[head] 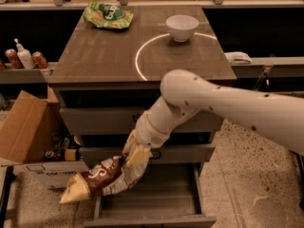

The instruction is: Place brown chip bag into bottom drawer

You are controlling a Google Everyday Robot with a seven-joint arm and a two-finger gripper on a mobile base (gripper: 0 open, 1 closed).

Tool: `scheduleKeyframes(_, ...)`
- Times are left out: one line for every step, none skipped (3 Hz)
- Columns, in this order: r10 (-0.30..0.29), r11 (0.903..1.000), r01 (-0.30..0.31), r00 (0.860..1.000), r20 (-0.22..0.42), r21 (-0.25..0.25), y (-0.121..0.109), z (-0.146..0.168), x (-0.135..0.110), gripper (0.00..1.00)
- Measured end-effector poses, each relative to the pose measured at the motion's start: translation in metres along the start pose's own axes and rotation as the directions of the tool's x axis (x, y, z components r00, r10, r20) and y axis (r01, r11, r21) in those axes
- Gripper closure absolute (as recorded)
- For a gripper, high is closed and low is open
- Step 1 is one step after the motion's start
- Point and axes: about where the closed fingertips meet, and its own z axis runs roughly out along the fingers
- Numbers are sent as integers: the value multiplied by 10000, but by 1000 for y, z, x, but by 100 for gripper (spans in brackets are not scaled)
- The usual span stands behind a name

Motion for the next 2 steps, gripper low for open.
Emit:
scheduleKeyframes(1479, 9887, -1483, 9888, -195, -211, -6, 52, 51, 100)
scheduleKeyframes(1483, 9887, -1487, 9888, -198, -211, -6, 52, 51, 100)
